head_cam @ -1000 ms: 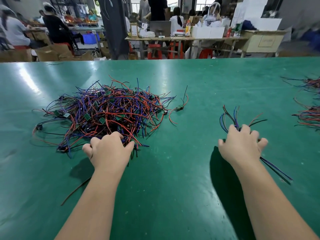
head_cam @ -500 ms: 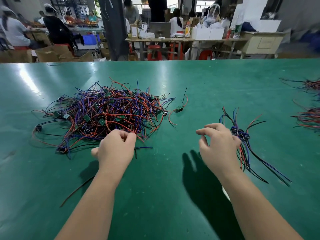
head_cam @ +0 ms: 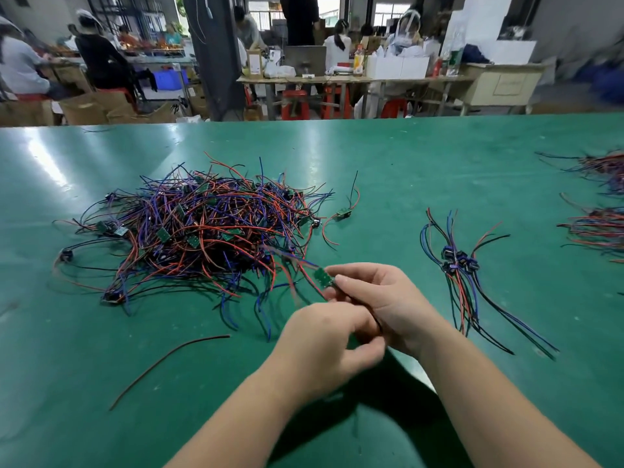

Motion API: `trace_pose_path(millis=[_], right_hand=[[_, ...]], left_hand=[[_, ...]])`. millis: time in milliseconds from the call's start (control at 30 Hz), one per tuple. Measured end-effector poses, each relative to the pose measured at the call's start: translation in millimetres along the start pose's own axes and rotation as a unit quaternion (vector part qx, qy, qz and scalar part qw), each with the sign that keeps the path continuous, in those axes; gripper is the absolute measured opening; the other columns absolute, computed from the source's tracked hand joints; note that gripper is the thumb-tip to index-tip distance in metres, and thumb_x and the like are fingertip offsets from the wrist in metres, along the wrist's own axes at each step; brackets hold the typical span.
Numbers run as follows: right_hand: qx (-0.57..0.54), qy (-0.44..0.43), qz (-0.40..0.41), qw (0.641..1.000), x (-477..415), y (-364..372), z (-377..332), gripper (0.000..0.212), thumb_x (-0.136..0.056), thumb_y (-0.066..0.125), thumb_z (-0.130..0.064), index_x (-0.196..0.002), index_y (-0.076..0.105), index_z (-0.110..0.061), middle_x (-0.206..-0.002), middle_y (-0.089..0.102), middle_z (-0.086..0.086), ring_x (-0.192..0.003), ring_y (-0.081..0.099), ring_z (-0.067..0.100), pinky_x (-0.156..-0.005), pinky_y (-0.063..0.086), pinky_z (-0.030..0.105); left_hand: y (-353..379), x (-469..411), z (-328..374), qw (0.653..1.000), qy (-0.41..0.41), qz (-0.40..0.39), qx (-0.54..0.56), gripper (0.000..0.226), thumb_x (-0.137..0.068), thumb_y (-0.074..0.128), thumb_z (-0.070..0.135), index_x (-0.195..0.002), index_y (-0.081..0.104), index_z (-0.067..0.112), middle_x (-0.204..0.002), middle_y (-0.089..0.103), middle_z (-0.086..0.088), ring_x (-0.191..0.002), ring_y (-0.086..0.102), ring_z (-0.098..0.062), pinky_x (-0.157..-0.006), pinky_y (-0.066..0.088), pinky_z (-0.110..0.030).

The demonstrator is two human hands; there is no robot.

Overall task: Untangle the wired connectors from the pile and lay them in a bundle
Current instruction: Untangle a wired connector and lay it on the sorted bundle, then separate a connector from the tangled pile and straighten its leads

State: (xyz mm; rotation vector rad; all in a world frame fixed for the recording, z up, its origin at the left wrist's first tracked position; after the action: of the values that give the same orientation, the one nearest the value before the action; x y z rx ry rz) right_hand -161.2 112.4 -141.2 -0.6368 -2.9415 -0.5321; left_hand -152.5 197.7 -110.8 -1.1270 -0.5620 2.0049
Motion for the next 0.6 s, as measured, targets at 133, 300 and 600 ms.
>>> trace_pose_path(millis=[133, 300, 600], right_hand=[[-0.032, -0.027, 0.018, 0.999, 2.5, -11.2, -12.1, 0.013, -0.079, 0.061, 0.0, -0.09, 0.067, -0.003, -0.07, 0.071, 0.012, -0.056, 0.065, 0.014, -0.056, 0.053, 0.018], [-0.096, -0.043, -0.006, 0.994, 4.8, -11.6, -18.8, 0.018, -0.068, 0.065, -0.009, -0.082, 0.076, -0.01, -0.072, 0.071, 0.009, -0.056, 0.065, 0.01, -0.055, 0.053, 0.016], [-0.056, -0.049, -0.039, 0.997, 3.0, 0.6, -8.9, 0.022, -0.065, 0.07, -0.008, -0.087, 0.068, -0.009, -0.072, 0.07, 0.013, -0.055, 0.065, 0.016, -0.053, 0.051, 0.018]], left_hand=[[-6.8, -0.2, -14.9, 0.996, -0.062, 0.042, 0.052, 0.038, -0.082, 0.06, 0.047, -0.057, 0.056, 0.02, -0.048, 0.048, 0.014, -0.046, 0.039, 0.005, -0.05, 0.032, -0.016], [-14.5, 9.0, -70.5, 0.854, -0.367, 0.15, 0.336, 0.055, -0.092, 0.046, 0.056, -0.076, 0.07, 0.01, -0.069, 0.072, -0.006, -0.047, 0.059, -0.013, -0.046, 0.047, -0.023], [-8.8, -3.0, -56.1, 0.757, -0.273, 0.141, 0.576, 0.019, -0.072, 0.066, 0.018, -0.088, 0.075, 0.013, -0.083, 0.072, -0.008, -0.062, 0.065, -0.012, -0.061, 0.054, -0.022]])
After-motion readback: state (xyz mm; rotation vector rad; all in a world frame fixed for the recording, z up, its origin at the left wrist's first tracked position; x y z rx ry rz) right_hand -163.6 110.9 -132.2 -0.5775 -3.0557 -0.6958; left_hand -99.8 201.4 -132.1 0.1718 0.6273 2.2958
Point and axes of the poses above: each hand's wrist, its own x-axis away from the middle knuckle, its own y-axis out of the palm, z = x × y, the point moved 8 cm from there along -x, towards the middle knuckle
